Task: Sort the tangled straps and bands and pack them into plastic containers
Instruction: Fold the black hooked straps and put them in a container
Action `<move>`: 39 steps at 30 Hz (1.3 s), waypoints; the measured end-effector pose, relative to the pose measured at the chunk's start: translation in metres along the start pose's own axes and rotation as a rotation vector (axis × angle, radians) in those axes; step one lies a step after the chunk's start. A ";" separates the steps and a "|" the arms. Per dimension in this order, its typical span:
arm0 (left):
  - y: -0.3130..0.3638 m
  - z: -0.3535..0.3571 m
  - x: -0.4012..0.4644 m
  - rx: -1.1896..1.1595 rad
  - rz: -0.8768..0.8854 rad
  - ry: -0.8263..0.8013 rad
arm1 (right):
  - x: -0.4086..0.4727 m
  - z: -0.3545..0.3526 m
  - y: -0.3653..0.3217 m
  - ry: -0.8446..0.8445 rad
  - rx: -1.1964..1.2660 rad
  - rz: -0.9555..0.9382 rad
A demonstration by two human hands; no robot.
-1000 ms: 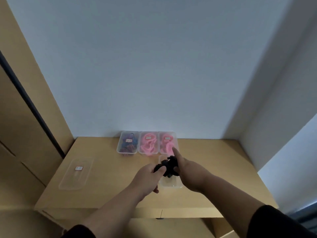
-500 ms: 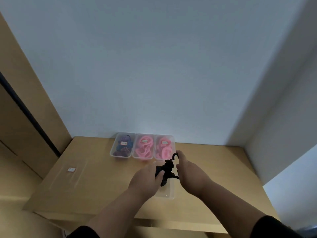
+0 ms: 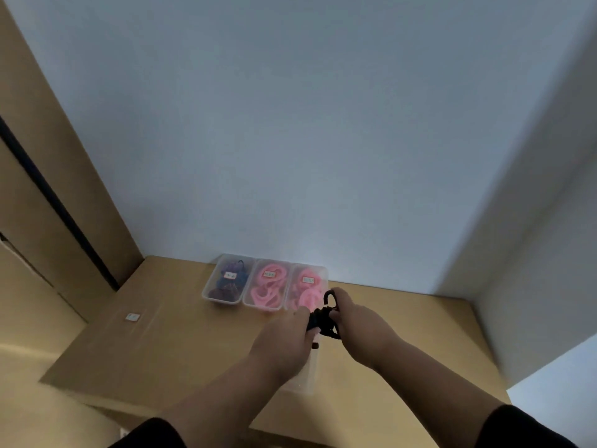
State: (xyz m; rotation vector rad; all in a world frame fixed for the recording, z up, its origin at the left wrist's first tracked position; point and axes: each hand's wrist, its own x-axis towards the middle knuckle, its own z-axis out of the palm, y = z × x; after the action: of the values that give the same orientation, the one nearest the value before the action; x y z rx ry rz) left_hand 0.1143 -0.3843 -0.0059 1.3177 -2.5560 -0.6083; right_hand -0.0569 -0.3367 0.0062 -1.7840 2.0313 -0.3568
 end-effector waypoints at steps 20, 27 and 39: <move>0.027 -0.025 0.025 -1.680 -0.691 -0.356 | 0.019 -0.013 0.012 0.264 0.016 -0.233; 0.032 -0.010 0.028 -1.535 -0.658 0.001 | 0.022 -0.011 0.004 0.177 -0.030 -0.228; 0.030 -0.001 0.042 -1.356 -0.679 0.476 | 0.018 -0.009 -0.030 0.184 0.250 -0.196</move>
State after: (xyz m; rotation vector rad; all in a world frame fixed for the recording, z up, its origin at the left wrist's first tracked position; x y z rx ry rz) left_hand 0.0685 -0.4031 0.0083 1.3727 -0.7932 -1.4902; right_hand -0.0368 -0.3598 0.0250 -1.8508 1.8342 -0.8236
